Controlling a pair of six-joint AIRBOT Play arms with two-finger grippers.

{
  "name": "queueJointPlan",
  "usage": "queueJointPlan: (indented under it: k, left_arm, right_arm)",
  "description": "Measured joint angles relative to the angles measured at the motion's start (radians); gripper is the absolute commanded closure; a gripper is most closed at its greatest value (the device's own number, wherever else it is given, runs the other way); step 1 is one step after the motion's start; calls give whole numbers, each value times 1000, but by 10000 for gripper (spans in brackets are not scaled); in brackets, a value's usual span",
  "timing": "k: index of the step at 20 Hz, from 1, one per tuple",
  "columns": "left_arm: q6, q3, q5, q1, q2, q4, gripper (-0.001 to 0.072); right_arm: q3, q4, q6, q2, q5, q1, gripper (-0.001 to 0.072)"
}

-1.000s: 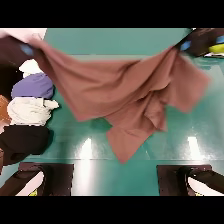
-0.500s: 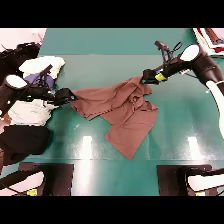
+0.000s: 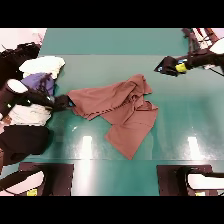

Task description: Fold the shirts.

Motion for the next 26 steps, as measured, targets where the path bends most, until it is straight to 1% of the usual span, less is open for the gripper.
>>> queueJointPlan:
  k: [3, 7, 11, 14, 15, 16, 17, 19, 20, 22, 25, 26]
  left_arm:
    - [-9, -108, 97, -91, 14, -40, 93]
    - [-26, -171, 206, -177, 19, -87, 93]
    - [-56, -188, 258, -207, 3, -112, 93]
    - [-53, -191, 286, -234, -17, -156, 93]
    - [-44, -191, 297, -253, -24, -166, 149]
    - [-39, -192, 315, -276, -32, -175, 328]
    - [-32, -194, 330, -298, -40, -178, 451]
    - [-29, -193, 346, -326, -47, -182, 629]
    - [-26, -188, 361, -333, -48, -185, 677]
    - [-23, -164, 373, -335, -50, -196, 677]
    - [-21, -76, 330, -289, -50, -202, 677]
    - [-17, -36, 301, -266, -50, -202, 678]
  right_arm:
    - [-79, 2, -2, 80, -6, -32, 269]
    - [-159, 6, -4, 141, -24, -45, 269]
    - [-188, 11, -5, 159, -31, -48, 271]
    - [-194, 13, -5, 163, -33, -44, 270]
    - [-195, 13, -5, 165, -34, -43, 270]
    - [-196, 13, -5, 166, -36, -42, 270]
    - [-197, 13, -5, 165, -37, -41, 270]
    - [-197, 13, -5, 166, -38, -40, 270]
    - [-197, 13, -5, 166, -39, -40, 270]
    - [-197, 7, -5, 166, -39, -41, 270]
    - [-198, -14, -4, 166, -32, -66, 268]
    - [-199, -26, -5, 164, -27, -81, 223]
